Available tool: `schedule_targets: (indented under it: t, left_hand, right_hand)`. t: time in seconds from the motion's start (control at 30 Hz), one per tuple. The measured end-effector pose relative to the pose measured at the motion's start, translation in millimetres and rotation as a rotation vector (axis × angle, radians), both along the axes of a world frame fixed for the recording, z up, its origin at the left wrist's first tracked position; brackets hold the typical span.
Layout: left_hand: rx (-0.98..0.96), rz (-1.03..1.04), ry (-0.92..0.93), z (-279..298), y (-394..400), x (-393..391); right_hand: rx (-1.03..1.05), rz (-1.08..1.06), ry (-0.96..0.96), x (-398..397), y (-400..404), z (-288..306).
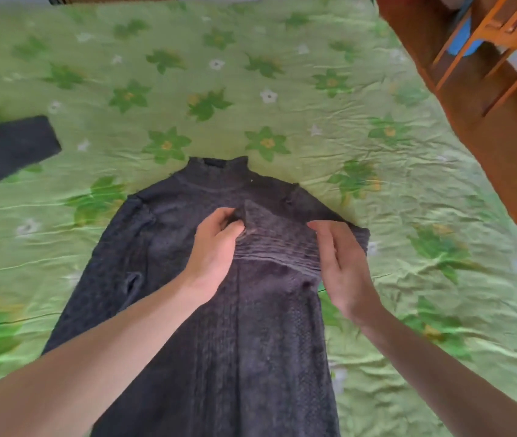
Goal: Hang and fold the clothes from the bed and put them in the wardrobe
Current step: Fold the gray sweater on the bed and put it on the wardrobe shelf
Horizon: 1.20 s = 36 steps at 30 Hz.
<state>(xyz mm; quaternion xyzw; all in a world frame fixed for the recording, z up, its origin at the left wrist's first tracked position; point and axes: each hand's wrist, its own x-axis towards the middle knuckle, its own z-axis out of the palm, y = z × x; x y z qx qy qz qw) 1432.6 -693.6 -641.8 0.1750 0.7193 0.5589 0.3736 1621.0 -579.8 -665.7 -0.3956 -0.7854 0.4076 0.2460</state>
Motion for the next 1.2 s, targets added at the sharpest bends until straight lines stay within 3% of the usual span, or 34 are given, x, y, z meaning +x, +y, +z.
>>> schedule_targets:
  t: [0.1,0.27,0.37,0.53,0.73,0.83,0.97,1.07,1.2]
  left_hand:
    - [-0.045,0.244,-0.111,-6.4,-26.7,-41.9]
    - [-0.109,0.565,-0.212,-26.8,-69.6,-100.2]
    - [-0.177,0.598,-0.236,-41.4,-90.2,-125.5]
    - [-0.295,0.425,-0.267,-62.1,-109.9,-146.0]
    - [-0.409,0.272,0.171,-70.1,-120.9,-154.6]
    - [-0.473,0.256,0.302,-69.7,-129.5,-164.6]
    - [-0.680,0.194,0.617,-79.3,-155.6,-171.7]
    - [-0.691,0.031,0.457,-87.7,-184.4,-178.3]
    - [-0.541,-0.305,0.135,-84.2,-227.3,-194.4]
  right_hand:
    - [0.223,0.029,-0.223,-8.7,-9.7,-22.7]
    - [0.238,0.079,-0.563,-25.5,-20.6,-53.6]
    - [0.242,0.125,-0.682,-36.2,-16.8,-68.4]
    - [0.250,0.193,-0.851,-43.2,-8.1,-77.9]
    - [0.440,0.201,-0.784,-66.3,-18.7,-71.9]
    - [0.544,0.415,-0.698,-102.0,-33.9,-68.9]
    - [0.627,0.707,-0.643,-161.7,-65.5,-74.4]
    - [0.645,0.846,-0.665,-198.5,-90.3,-82.4]
    - [0.642,0.840,-0.760,-215.8,-96.5,-89.7]
